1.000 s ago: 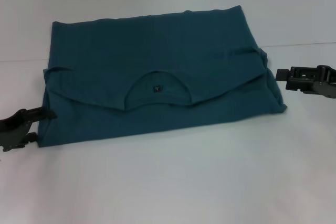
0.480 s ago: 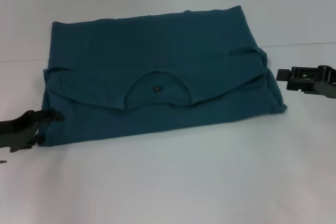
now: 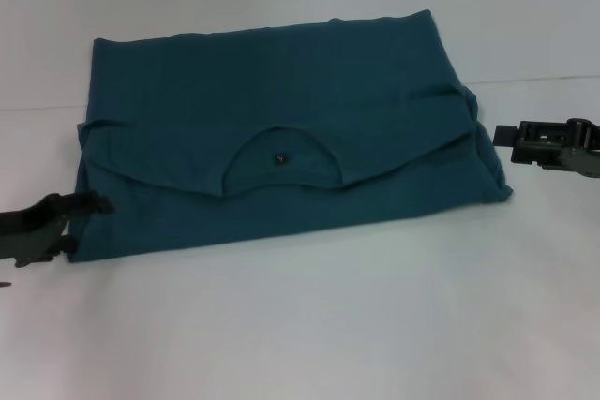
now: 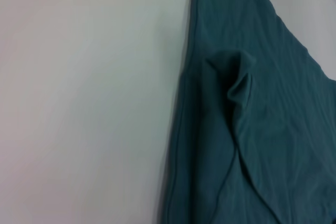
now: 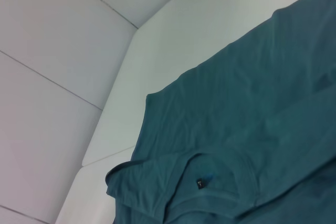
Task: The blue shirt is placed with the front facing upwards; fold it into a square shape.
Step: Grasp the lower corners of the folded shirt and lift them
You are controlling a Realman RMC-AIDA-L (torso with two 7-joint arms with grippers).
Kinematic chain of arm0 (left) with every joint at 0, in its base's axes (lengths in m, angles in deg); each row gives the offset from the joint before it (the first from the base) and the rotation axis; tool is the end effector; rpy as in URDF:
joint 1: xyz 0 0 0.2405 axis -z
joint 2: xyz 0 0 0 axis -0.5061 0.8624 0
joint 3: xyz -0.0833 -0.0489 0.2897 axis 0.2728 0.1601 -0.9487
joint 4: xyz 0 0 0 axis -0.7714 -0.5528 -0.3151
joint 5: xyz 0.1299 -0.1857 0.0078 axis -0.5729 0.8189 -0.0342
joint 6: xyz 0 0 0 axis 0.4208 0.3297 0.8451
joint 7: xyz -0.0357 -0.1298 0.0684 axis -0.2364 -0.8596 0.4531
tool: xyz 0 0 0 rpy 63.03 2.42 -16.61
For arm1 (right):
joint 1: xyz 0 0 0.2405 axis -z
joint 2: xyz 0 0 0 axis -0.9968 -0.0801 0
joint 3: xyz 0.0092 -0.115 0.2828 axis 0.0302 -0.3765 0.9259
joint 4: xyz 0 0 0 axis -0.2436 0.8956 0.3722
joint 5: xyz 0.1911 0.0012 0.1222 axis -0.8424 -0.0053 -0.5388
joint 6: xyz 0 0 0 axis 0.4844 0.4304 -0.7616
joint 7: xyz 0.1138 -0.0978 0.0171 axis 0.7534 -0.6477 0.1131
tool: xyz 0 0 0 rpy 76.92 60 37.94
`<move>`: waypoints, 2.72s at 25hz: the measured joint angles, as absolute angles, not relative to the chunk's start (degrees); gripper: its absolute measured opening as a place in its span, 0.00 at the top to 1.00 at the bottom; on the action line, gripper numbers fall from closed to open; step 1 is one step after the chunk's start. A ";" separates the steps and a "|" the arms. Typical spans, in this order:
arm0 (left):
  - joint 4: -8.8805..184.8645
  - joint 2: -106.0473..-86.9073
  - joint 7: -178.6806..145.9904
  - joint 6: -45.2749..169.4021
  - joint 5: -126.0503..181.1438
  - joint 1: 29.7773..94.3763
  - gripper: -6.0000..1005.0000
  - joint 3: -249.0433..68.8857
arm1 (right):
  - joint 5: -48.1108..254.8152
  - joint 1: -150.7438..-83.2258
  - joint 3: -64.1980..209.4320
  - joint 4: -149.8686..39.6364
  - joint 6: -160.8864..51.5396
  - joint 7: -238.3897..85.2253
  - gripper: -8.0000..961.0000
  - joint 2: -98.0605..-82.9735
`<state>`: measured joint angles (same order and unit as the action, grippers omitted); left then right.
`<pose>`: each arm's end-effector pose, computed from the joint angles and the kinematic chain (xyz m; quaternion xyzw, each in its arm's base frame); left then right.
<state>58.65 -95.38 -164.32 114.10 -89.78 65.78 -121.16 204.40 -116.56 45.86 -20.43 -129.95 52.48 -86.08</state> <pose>-0.3797 0.4312 0.0033 -0.6097 -0.7282 -0.2017 0.2395 0.3505 0.4084 0.0778 -0.7390 0.5947 0.2746 0.1574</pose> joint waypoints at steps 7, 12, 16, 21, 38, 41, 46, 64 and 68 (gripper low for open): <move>58.84 -95.81 -164.71 114.64 -89.83 65.77 0.20 -122.57 | 204.39 -116.49 45.77 -20.69 -129.95 52.36 0.28 -86.08; 58.84 -95.92 -164.72 114.85 -89.75 66.32 0.20 -122.60 | 204.39 -116.38 45.72 -20.78 -129.96 52.29 0.28 -86.08; 58.87 -95.92 -164.72 114.88 -89.77 67.07 0.20 -122.59 | 204.39 -116.31 45.77 -20.89 -130.07 52.26 0.28 -86.15; 59.10 -95.81 -164.78 114.76 -89.84 67.48 0.21 -122.57 | 204.39 -116.31 45.85 -21.28 -130.07 52.26 0.28 -86.13; 59.49 -95.46 -166.04 113.47 -89.90 67.11 0.22 -122.59 | 204.39 -116.22 45.89 -21.41 -130.08 52.26 0.29 -86.08; 59.70 -95.47 -166.04 113.84 -89.93 67.09 0.22 -122.79 | 204.39 -116.19 45.94 -21.43 -130.06 52.26 0.29 -86.08; 60.21 -95.50 -166.22 113.75 -90.15 67.38 0.22 -124.26 | 204.39 -116.17 45.94 -21.43 -129.98 52.26 0.29 -86.08; 58.84 -95.55 -166.55 114.74 -91.29 68.44 0.55 -125.54 | 204.39 -116.16 45.96 -21.42 -129.97 52.26 0.28 -86.08; 58.82 -95.50 -166.54 114.74 -91.34 68.60 0.63 -125.56 | 204.39 -116.13 45.96 -21.42 -129.99 52.19 0.28 -86.08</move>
